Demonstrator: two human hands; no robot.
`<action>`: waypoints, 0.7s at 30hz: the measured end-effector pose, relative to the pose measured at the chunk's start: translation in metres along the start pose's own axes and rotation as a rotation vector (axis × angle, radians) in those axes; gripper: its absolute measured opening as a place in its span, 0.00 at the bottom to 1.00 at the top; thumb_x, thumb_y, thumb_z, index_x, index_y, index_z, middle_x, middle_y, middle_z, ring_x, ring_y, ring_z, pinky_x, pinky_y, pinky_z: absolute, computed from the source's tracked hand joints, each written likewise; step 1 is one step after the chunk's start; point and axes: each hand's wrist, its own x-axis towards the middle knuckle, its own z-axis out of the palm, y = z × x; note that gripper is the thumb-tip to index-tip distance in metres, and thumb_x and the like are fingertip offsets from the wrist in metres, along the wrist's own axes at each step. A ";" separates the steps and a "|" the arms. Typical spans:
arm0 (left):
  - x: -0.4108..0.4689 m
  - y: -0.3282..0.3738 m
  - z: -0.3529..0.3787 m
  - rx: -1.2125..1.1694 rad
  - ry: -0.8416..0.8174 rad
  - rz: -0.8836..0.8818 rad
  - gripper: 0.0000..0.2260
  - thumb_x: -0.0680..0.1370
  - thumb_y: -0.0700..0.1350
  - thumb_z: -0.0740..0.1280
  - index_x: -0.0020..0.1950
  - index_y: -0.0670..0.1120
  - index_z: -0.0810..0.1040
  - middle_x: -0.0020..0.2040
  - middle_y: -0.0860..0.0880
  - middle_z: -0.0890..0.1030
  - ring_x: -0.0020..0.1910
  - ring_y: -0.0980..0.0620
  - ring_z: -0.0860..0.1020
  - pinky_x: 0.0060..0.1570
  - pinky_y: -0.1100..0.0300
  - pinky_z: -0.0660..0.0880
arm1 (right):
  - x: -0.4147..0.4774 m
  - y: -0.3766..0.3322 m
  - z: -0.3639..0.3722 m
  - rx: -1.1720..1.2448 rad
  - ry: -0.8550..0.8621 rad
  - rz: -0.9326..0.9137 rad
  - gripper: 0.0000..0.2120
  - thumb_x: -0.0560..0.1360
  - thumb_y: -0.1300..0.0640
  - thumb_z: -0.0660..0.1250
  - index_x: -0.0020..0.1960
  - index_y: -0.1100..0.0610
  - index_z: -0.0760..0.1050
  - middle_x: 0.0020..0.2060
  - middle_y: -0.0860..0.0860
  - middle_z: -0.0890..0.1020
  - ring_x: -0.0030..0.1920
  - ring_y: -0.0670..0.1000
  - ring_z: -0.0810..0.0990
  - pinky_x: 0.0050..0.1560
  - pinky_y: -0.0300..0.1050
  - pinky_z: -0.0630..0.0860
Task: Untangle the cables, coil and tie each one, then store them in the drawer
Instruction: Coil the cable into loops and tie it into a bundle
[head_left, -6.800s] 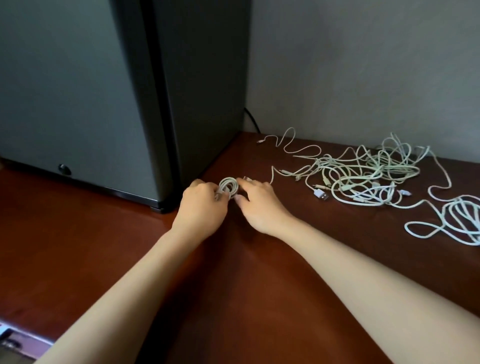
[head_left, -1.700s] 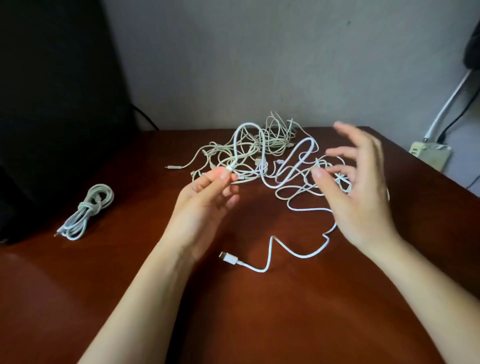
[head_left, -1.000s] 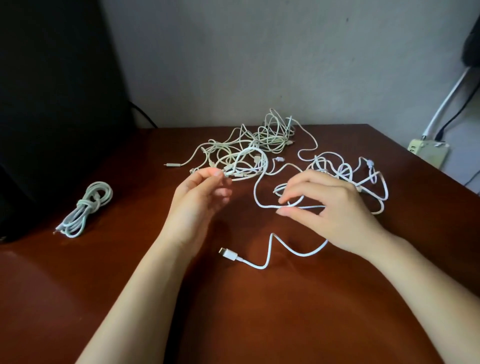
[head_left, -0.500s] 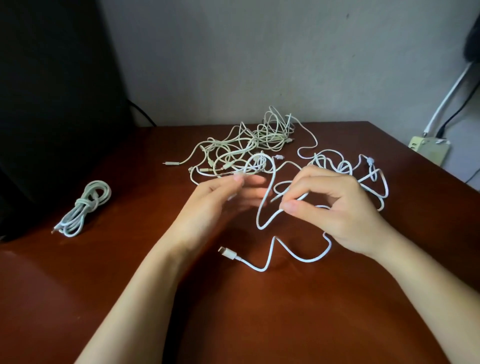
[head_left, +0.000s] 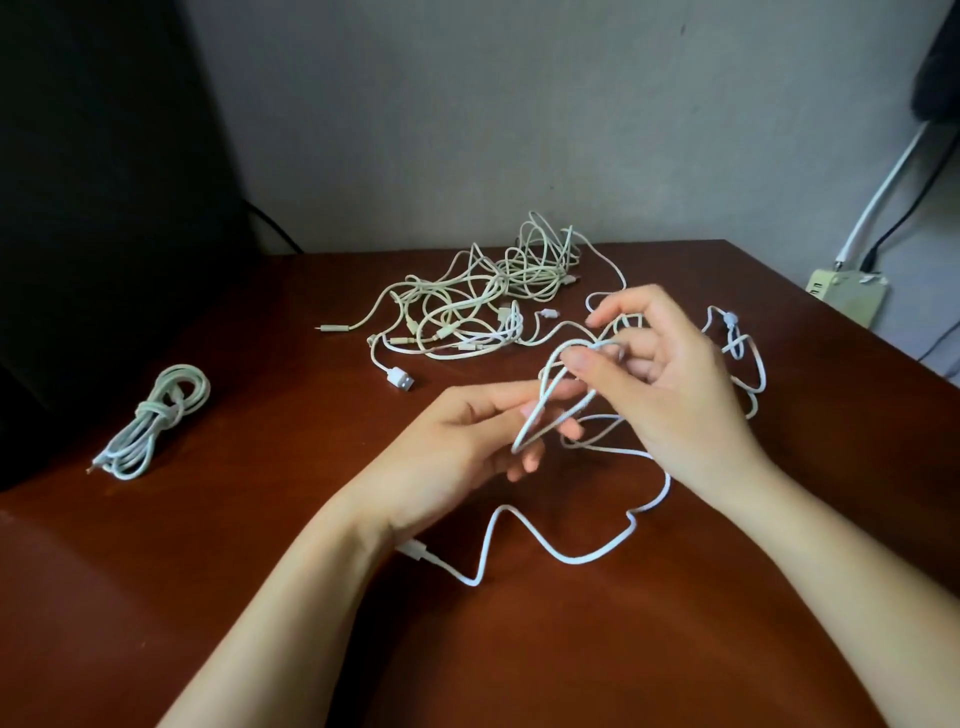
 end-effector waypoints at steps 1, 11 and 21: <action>0.000 0.000 0.001 -0.007 -0.005 -0.015 0.15 0.76 0.42 0.61 0.61 0.44 0.78 0.44 0.49 0.81 0.32 0.57 0.70 0.33 0.69 0.68 | 0.000 0.000 0.001 -0.018 -0.002 -0.002 0.12 0.66 0.43 0.69 0.45 0.47 0.75 0.32 0.54 0.78 0.36 0.62 0.78 0.39 0.56 0.75; 0.000 0.007 -0.001 -0.156 -0.113 -0.162 0.16 0.73 0.52 0.61 0.50 0.44 0.83 0.44 0.41 0.83 0.37 0.47 0.80 0.44 0.58 0.78 | -0.001 -0.009 0.000 0.109 -0.330 -0.023 0.06 0.71 0.55 0.70 0.37 0.55 0.79 0.30 0.55 0.79 0.30 0.45 0.76 0.34 0.31 0.72; -0.004 0.008 -0.002 -0.282 -0.319 -0.175 0.14 0.68 0.44 0.58 0.51 0.42 0.74 0.42 0.40 0.78 0.35 0.48 0.71 0.38 0.57 0.67 | -0.010 -0.009 0.005 -0.042 -0.355 -0.070 0.09 0.70 0.48 0.72 0.35 0.48 0.76 0.22 0.47 0.76 0.22 0.40 0.74 0.30 0.28 0.67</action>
